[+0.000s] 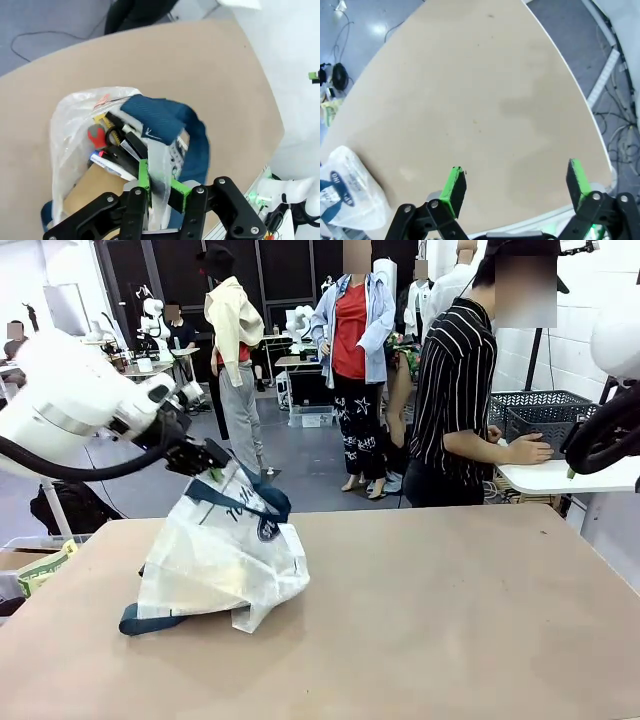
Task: Transfer purchased items from the store into the shopping bag.
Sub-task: Move the Reusable shopping bag to the right side of the table.
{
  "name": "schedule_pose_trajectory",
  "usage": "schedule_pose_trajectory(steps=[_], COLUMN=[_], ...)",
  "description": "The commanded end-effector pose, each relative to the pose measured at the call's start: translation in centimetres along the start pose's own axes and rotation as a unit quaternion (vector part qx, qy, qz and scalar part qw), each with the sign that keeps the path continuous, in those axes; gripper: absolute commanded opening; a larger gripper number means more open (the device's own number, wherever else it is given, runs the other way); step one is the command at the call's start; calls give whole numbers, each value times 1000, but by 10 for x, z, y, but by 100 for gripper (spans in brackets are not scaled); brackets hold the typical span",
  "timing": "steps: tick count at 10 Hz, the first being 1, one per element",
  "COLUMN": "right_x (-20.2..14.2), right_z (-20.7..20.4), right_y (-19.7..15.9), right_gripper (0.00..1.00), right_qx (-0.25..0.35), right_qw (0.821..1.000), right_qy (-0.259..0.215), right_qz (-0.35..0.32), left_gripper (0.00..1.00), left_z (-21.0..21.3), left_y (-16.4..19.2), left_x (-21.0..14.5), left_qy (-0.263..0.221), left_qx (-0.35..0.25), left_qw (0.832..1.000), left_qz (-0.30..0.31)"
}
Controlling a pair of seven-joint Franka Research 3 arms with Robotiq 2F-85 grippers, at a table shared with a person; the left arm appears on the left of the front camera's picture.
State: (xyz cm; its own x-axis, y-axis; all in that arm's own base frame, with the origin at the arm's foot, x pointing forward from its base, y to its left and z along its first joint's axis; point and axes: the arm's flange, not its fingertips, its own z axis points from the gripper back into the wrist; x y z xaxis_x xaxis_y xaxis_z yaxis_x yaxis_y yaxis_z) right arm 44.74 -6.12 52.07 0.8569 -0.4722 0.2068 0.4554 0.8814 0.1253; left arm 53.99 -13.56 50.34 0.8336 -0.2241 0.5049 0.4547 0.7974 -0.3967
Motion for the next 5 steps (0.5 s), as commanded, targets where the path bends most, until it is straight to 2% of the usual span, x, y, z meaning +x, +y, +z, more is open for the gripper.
schedule_pose_trajectory(steps=[1,5], right_x=[-1,-1], right_z=[-2,-2], right_y=[-2,-2], right_gripper=[100,100], right_qx=[-5,-5], right_qw=[1000,1000], right_qy=[2,2], right_qz=[4,4], left_gripper=[0,0], left_z=[40,132], left_y=[4,12], left_x=[-1,3], left_qy=[-21,-72], left_qx=[12,75], left_qw=[1000,991], left_qz=[20,78])
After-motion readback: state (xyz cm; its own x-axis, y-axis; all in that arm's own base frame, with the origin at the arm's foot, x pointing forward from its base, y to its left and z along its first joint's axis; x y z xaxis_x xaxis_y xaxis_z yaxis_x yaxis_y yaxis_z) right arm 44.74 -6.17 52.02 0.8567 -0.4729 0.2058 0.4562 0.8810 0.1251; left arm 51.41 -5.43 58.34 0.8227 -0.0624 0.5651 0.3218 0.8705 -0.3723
